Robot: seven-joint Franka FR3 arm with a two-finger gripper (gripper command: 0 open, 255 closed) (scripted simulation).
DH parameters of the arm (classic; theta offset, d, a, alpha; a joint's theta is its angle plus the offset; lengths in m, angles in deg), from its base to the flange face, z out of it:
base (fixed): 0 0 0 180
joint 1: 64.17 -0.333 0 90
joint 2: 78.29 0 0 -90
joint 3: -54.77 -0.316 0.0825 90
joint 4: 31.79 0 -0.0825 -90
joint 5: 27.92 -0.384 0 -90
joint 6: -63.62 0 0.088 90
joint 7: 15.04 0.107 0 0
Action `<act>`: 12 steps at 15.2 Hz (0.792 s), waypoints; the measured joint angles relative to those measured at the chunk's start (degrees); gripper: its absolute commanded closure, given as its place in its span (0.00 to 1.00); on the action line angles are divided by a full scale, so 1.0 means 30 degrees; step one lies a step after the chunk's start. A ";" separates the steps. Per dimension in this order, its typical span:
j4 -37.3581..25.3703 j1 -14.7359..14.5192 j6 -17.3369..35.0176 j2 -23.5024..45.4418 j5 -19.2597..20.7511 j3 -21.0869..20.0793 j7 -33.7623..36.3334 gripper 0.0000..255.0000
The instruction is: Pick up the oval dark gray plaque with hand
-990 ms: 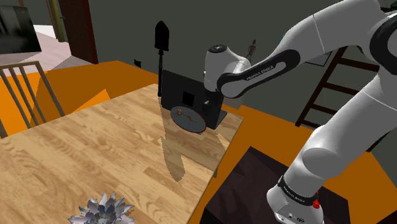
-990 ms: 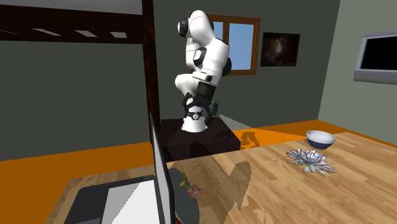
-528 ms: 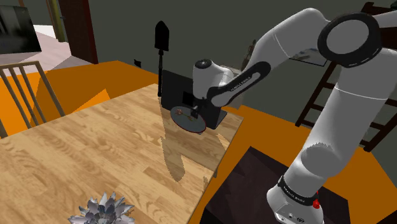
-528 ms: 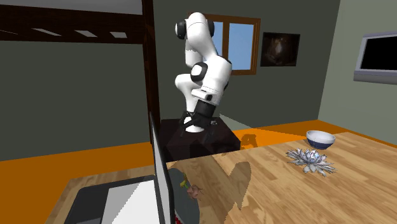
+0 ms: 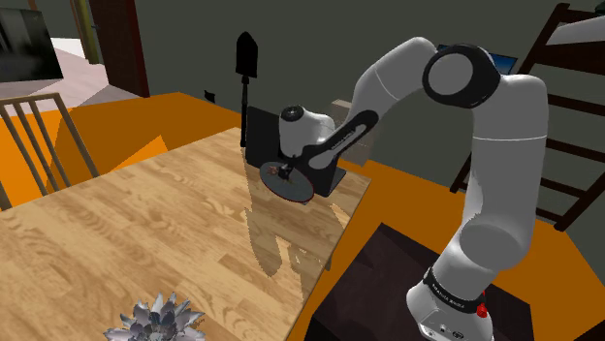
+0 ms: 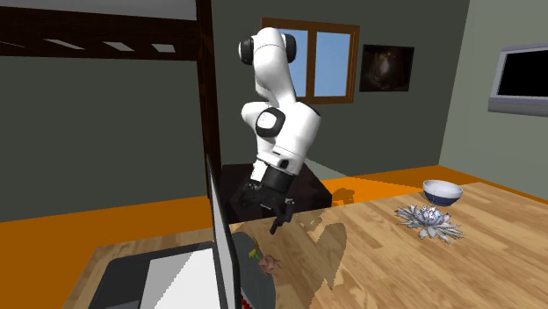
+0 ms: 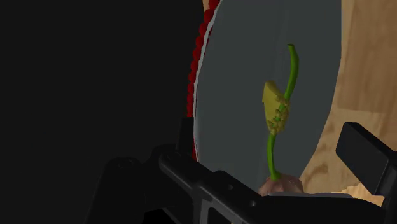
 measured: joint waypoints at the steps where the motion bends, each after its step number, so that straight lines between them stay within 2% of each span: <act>1: -0.0489 -0.0100 -0.0019 0.0447 0.0192 0.0093 0.0195 0.00; 9: -0.1268 -0.0515 0.0880 0.2339 0.1546 0.0715 0.1742 0.00; 10: -0.1277 -0.0540 0.0935 0.2419 0.1620 0.0749 0.1836 1.00; 12: -0.1294 -0.0561 0.0974 0.2482 0.1678 0.0777 0.1912 1.00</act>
